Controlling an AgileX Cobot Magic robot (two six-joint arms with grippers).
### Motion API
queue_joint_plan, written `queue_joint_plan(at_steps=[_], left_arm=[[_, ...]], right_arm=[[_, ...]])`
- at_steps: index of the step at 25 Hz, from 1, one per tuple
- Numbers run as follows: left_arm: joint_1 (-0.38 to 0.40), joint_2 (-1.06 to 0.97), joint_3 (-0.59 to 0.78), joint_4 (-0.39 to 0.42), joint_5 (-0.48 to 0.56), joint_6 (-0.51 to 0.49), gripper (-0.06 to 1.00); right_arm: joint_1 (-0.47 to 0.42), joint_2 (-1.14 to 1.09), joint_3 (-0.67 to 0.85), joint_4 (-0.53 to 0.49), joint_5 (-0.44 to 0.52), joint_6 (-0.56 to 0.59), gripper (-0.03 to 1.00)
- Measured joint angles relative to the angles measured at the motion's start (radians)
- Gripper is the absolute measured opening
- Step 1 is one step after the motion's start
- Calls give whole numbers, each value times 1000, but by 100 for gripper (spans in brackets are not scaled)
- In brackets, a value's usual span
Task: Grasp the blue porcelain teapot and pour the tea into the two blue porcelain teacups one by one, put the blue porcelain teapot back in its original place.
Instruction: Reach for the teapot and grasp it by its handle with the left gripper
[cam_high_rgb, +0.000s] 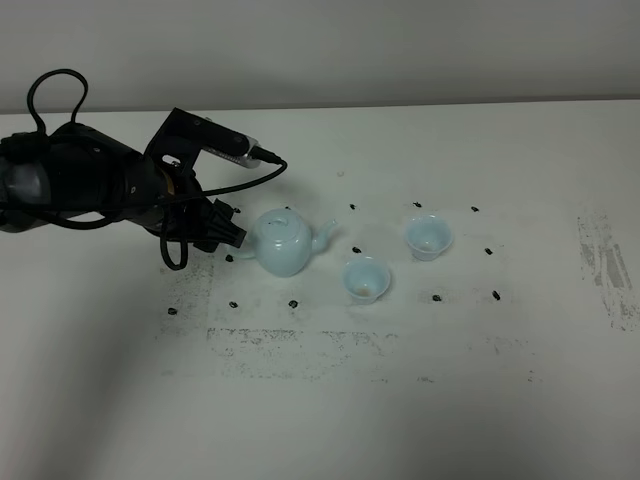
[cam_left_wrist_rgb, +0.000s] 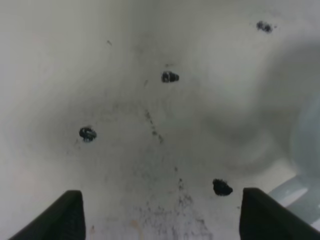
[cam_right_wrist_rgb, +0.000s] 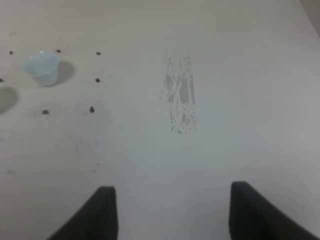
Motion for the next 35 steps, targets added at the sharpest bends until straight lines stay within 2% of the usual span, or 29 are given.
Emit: queue_joint_plan(at_steps=[8, 17, 26, 35], left_arm=[[0, -22, 0, 0, 21, -3, 62], [0, -48, 0, 7, -92, -5, 62], [-2, -18, 0, 20, -99, -6, 62], [-19, -18, 0, 20, -45, -6, 62]], right_arm=[[0, 0, 0, 0, 0, 0, 47], [0, 0, 0, 0, 0, 0, 47], [0, 0, 0, 0, 0, 0, 47], [0, 0, 0, 0, 0, 0, 47]])
